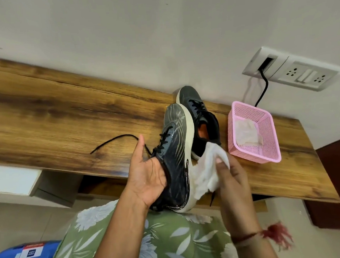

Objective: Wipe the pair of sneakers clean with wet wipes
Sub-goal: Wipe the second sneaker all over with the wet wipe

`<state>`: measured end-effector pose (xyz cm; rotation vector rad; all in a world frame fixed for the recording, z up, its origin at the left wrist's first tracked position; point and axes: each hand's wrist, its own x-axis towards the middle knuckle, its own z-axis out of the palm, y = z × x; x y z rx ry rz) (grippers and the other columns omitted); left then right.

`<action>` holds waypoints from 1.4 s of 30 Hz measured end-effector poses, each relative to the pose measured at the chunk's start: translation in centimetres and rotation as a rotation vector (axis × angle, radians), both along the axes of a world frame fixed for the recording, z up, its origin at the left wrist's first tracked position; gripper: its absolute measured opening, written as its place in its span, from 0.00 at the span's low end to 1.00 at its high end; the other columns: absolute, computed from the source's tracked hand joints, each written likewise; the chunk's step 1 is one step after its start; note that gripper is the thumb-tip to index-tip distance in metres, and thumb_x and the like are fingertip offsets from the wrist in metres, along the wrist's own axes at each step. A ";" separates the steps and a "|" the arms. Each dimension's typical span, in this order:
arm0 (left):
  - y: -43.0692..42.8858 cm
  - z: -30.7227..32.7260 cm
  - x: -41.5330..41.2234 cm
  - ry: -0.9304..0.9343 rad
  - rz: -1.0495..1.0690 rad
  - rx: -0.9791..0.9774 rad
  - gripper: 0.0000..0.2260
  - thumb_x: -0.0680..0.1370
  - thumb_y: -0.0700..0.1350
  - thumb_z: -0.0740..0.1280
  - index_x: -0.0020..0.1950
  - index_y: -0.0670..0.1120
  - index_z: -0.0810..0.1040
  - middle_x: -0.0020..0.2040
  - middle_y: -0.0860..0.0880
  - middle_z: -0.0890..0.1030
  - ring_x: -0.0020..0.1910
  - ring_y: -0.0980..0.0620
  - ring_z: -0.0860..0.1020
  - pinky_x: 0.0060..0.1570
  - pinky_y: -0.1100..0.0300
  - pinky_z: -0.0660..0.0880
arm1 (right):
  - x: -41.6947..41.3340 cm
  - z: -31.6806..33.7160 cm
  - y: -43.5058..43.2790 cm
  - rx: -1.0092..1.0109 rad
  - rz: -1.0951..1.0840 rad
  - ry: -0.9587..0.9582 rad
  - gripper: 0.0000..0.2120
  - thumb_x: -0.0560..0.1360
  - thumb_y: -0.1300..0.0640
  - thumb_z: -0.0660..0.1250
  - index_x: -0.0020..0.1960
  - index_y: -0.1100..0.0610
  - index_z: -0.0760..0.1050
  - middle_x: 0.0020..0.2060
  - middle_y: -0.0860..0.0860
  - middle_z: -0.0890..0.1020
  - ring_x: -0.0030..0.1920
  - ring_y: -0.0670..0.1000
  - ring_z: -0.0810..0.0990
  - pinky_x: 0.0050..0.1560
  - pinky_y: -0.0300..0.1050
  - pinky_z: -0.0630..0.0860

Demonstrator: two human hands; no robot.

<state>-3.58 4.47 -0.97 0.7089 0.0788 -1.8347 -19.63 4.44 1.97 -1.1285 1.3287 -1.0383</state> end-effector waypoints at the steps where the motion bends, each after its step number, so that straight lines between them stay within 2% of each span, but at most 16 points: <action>1: 0.0 0.0 0.0 -0.004 -0.001 0.004 0.35 0.73 0.69 0.57 0.56 0.39 0.81 0.54 0.39 0.82 0.48 0.45 0.82 0.48 0.56 0.78 | -0.3 0.5 -1.2 0.019 -0.030 -0.040 0.13 0.77 0.54 0.60 0.59 0.52 0.76 0.54 0.53 0.82 0.54 0.53 0.80 0.54 0.50 0.77; 3: -0.1 0.0 -0.1 -0.006 -0.018 0.001 0.32 0.74 0.67 0.58 0.55 0.39 0.82 0.53 0.39 0.83 0.48 0.45 0.82 0.49 0.55 0.78 | 0.2 1.0 -3.1 -0.037 -0.062 0.045 0.11 0.79 0.58 0.60 0.58 0.54 0.77 0.50 0.53 0.82 0.48 0.49 0.81 0.46 0.41 0.78; 4: -0.2 -0.1 -0.1 -0.015 -0.026 -0.001 0.30 0.75 0.65 0.59 0.55 0.39 0.81 0.52 0.39 0.83 0.48 0.45 0.82 0.50 0.54 0.77 | 0.8 0.9 -3.6 -0.104 -0.057 0.164 0.12 0.79 0.60 0.60 0.59 0.53 0.76 0.51 0.52 0.82 0.47 0.47 0.81 0.44 0.39 0.78; 7: -0.4 -0.2 -0.5 -0.087 -0.040 -0.014 0.18 0.76 0.53 0.63 0.55 0.41 0.80 0.47 0.42 0.84 0.42 0.49 0.83 0.41 0.59 0.80 | 3.2 -1.2 -3.9 -0.355 0.118 0.676 0.18 0.78 0.64 0.60 0.65 0.52 0.73 0.56 0.50 0.80 0.53 0.49 0.80 0.57 0.43 0.75; 9: -0.4 -0.3 -0.6 -0.116 -0.040 0.002 0.13 0.74 0.43 0.65 0.55 0.39 0.80 0.47 0.42 0.84 0.40 0.50 0.83 0.41 0.60 0.81 | 4.0 -3.2 -3.0 -0.489 0.315 0.843 0.20 0.76 0.64 0.55 0.66 0.55 0.73 0.62 0.53 0.77 0.62 0.51 0.76 0.65 0.41 0.66; 12: -0.4 -0.6 -0.1 -0.098 -0.052 0.057 0.13 0.73 0.37 0.65 0.56 0.35 0.79 0.50 0.39 0.83 0.42 0.49 0.84 0.48 0.59 0.80 | 3.3 -4.4 -1.6 -0.497 0.387 0.809 0.24 0.72 0.66 0.55 0.67 0.57 0.72 0.65 0.50 0.74 0.67 0.47 0.69 0.70 0.36 0.58; 15: -0.4 -0.9 0.6 -0.112 -0.047 0.133 0.10 0.77 0.36 0.63 0.55 0.33 0.78 0.49 0.37 0.82 0.41 0.47 0.83 0.48 0.56 0.79 | 2.5 -4.6 0.5 -0.580 0.425 0.855 0.26 0.71 0.65 0.51 0.66 0.59 0.72 0.64 0.50 0.75 0.68 0.48 0.69 0.69 0.43 0.62; 17: -0.5 -1.2 0.6 -0.154 -0.003 0.169 0.08 0.78 0.36 0.63 0.54 0.35 0.78 0.48 0.39 0.83 0.39 0.49 0.83 0.46 0.58 0.79 | 2.3 -4.7 1.9 -0.625 0.509 0.898 0.27 0.70 0.64 0.49 0.67 0.59 0.71 0.65 0.49 0.74 0.69 0.48 0.67 0.69 0.43 0.62; 21: -0.4 -1.6 0.4 -0.251 0.036 0.175 0.10 0.79 0.40 0.64 0.57 0.37 0.78 0.48 0.41 0.83 0.38 0.52 0.83 0.43 0.61 0.80 | 2.4 -4.8 1.1 -0.679 0.648 0.939 0.29 0.68 0.71 0.57 0.68 0.57 0.69 0.67 0.50 0.72 0.71 0.49 0.64 0.69 0.43 0.60; 24: -0.4 -1.5 0.0 -0.290 -0.025 0.138 0.12 0.79 0.44 0.64 0.58 0.38 0.79 0.51 0.39 0.83 0.43 0.50 0.84 0.45 0.60 0.81 | 2.8 -4.3 -2.2 -0.624 0.595 0.996 0.27 0.72 0.64 0.49 0.70 0.58 0.68 0.69 0.52 0.70 0.71 0.50 0.61 0.71 0.47 0.60; 26: -0.6 -1.3 -0.1 -0.322 -0.038 0.125 0.11 0.80 0.43 0.63 0.57 0.39 0.80 0.48 0.40 0.84 0.41 0.51 0.84 0.41 0.61 0.81 | 2.8 -3.8 -3.0 -0.609 0.620 0.974 0.28 0.71 0.59 0.46 0.69 0.59 0.69 0.68 0.53 0.71 0.71 0.49 0.61 0.71 0.42 0.58; 28: -0.9 -1.2 0.3 -0.356 -0.043 0.145 0.10 0.79 0.43 0.64 0.54 0.38 0.80 0.41 0.42 0.84 0.34 0.52 0.83 0.33 0.62 0.80 | 2.2 -3.5 -1.8 -0.660 0.704 0.968 0.27 0.71 0.63 0.50 0.68 0.59 0.69 0.67 0.53 0.72 0.70 0.49 0.64 0.70 0.37 0.56; 32: -1.1 -1.3 1.1 -0.437 -0.116 0.185 0.08 0.78 0.45 0.66 0.47 0.40 0.80 0.36 0.46 0.83 0.29 0.53 0.80 0.30 0.64 0.76 | 0.7 -3.6 0.8 -0.837 0.972 1.017 0.28 0.71 0.66 0.52 0.70 0.56 0.66 0.69 0.50 0.70 0.71 0.48 0.64 0.70 0.42 0.61; 34: -1.1 -1.1 0.9 -0.439 -0.124 0.176 0.08 0.78 0.46 0.66 0.46 0.41 0.80 0.35 0.46 0.83 0.28 0.54 0.79 0.30 0.62 0.76 | 0.8 -3.6 -0.7 -0.844 0.953 1.028 0.27 0.72 0.66 0.52 0.69 0.57 0.68 0.68 0.51 0.72 0.70 0.49 0.66 0.68 0.45 0.65; 38: -1.0 -1.0 0.6 -0.287 -0.060 0.118 0.11 0.80 0.43 0.63 0.52 0.36 0.79 0.42 0.42 0.84 0.34 0.52 0.83 0.35 0.63 0.80 | 1.9 -3.8 -2.9 -0.770 0.770 0.985 0.25 0.72 0.65 0.53 0.67 0.61 0.71 0.65 0.56 0.74 0.68 0.53 0.69 0.64 0.51 0.69; 42: -0.7 -1.2 1.3 -0.304 -0.127 0.173 0.10 0.79 0.46 0.64 0.44 0.40 0.79 0.35 0.44 0.83 0.29 0.52 0.81 0.34 0.62 0.78 | 1.2 -4.1 0.6 -0.886 0.976 1.009 0.29 0.69 0.70 0.62 0.69 0.58 0.68 0.68 0.52 0.71 0.70 0.51 0.66 0.70 0.47 0.63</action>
